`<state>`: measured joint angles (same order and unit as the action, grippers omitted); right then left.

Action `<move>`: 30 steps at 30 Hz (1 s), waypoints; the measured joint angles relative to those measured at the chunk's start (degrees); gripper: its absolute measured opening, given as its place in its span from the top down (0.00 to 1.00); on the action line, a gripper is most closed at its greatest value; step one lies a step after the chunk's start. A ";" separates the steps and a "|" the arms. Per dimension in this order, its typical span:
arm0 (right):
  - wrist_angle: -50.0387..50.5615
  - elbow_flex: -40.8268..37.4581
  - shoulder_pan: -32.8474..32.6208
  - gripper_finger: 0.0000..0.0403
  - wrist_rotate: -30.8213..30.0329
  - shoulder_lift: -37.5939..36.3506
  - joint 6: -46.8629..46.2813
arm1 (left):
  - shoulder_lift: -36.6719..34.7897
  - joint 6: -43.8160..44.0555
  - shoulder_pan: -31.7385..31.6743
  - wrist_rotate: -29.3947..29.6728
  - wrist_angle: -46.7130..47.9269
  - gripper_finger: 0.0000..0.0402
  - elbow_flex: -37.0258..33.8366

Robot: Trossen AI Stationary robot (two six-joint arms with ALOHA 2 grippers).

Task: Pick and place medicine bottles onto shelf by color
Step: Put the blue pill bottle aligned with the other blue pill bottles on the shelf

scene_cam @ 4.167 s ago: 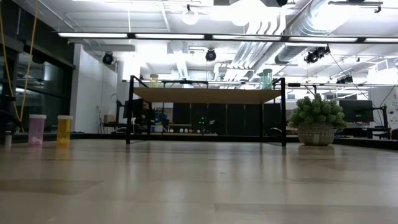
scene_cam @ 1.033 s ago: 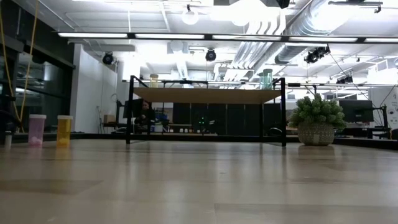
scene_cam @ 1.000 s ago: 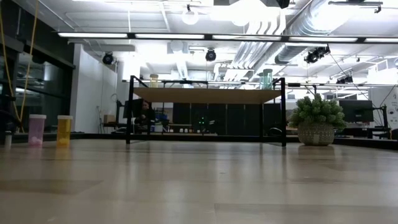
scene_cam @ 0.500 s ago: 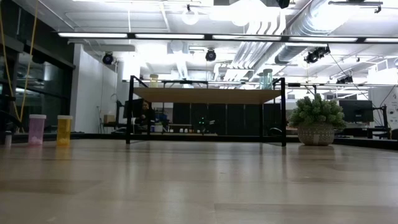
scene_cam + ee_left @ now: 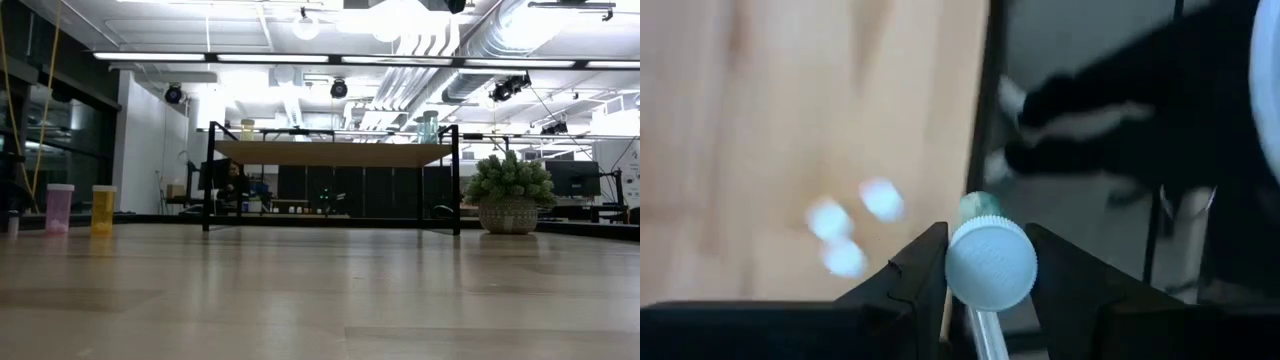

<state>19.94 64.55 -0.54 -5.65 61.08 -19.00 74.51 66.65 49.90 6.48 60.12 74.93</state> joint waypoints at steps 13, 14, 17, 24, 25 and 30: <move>-0.08 -0.02 0.00 0.40 -0.03 0.00 0.84 | -2.10 -43.83 -42.69 0.22 3.47 0.71 9.16; -0.07 0.00 0.00 0.40 -0.03 0.00 0.56 | -1.51 -46.84 -45.32 0.61 3.34 0.71 10.50; -0.13 -0.02 0.01 0.40 -0.04 0.00 -0.03 | 0.47 -54.72 -52.94 3.15 3.33 0.71 14.26; -0.44 -0.02 0.02 0.40 -3.55 0.00 -0.02 | 7.23 -67.07 -64.85 6.52 2.94 0.71 22.89; -0.58 -0.02 0.02 0.40 -4.09 0.00 -0.02 | 8.26 -68.18 -65.98 7.29 2.92 0.71 23.66; -0.72 -0.02 0.02 0.40 -5.64 0.00 -0.47 | 13.12 -69.92 -69.68 8.76 2.88 0.71 26.19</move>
<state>19.22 64.53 -0.51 -11.29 61.08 -19.47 87.62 -3.27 -19.78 15.25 63.00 101.12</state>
